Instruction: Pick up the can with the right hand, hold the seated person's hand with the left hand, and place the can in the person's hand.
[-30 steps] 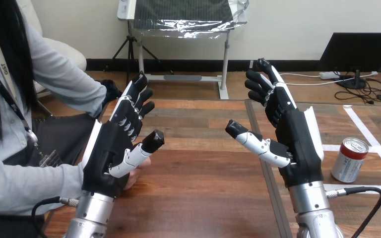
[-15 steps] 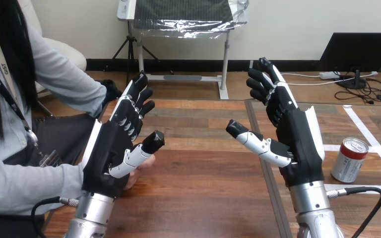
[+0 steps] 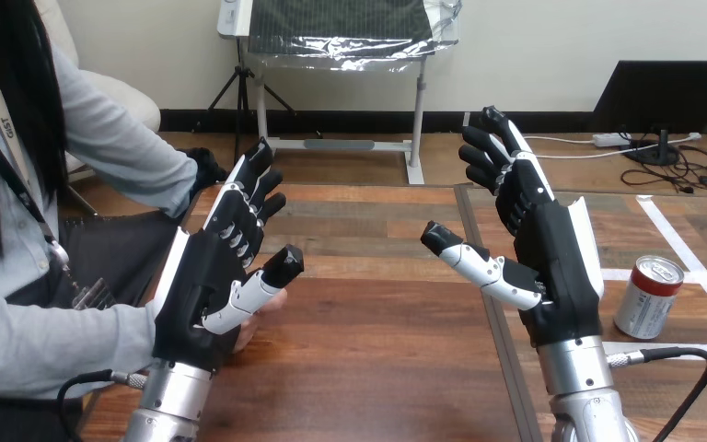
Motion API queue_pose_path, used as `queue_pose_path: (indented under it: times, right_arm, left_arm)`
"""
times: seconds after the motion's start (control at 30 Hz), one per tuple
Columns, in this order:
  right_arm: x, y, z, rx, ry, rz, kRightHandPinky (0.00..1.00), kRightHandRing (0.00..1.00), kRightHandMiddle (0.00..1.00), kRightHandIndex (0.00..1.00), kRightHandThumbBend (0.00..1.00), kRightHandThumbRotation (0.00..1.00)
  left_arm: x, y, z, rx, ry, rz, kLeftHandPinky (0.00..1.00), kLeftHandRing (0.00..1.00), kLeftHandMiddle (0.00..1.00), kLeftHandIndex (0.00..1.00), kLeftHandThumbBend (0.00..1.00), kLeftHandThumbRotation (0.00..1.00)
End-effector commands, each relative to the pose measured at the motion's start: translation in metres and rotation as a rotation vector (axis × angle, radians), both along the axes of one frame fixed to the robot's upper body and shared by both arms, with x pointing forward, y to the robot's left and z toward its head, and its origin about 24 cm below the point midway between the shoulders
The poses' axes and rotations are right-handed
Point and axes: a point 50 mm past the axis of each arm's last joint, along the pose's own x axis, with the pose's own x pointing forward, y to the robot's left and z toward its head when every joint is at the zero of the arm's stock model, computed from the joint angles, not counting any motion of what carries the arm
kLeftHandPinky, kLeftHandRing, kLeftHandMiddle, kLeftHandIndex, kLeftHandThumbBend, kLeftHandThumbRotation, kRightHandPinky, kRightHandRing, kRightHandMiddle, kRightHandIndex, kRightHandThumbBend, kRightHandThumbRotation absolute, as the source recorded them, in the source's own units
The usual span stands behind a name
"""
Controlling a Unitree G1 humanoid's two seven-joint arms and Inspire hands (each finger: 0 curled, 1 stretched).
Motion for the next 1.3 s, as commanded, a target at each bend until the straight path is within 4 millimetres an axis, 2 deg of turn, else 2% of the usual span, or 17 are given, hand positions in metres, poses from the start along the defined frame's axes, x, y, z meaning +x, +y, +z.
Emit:
queue_pose_path:
  times: [0.0,0.37,0.63,0.83,1.27]
  right_arm:
    - [0.013,0.003,0.022,0.004,-0.094,0.004,0.88,0.88,0.89,0.94,0.76,0.33]
    - [0.015,0.000,0.027,-0.003,-0.109,0.004,0.87,0.87,0.89,0.94,0.78,0.29]
    - [0.016,-0.006,0.032,-0.014,-0.134,-0.020,0.85,0.85,0.88,0.92,0.84,0.29]
    - [0.018,-0.012,0.037,-0.002,-0.150,-0.017,0.86,0.87,0.89,0.92,0.90,0.29]
    - [0.020,-0.029,0.049,0.018,-0.202,-0.092,0.86,0.86,0.87,0.92,0.95,0.26]
  left_arm:
    - [0.015,0.000,0.019,0.001,-0.081,-0.002,0.92,0.95,0.97,0.94,1.00,0.56]
    - [0.017,-0.002,0.020,-0.024,-0.087,-0.012,0.94,0.97,0.98,0.95,1.00,0.55]
    - [0.017,-0.003,0.021,-0.035,-0.090,-0.019,0.95,0.97,0.98,0.95,1.00,0.55]
    - [0.016,-0.004,0.021,-0.036,-0.093,-0.015,0.95,0.97,0.98,0.95,1.00,0.55]
    - [0.017,-0.005,0.021,-0.048,-0.093,-0.012,0.95,0.96,0.97,0.95,1.00,0.56]
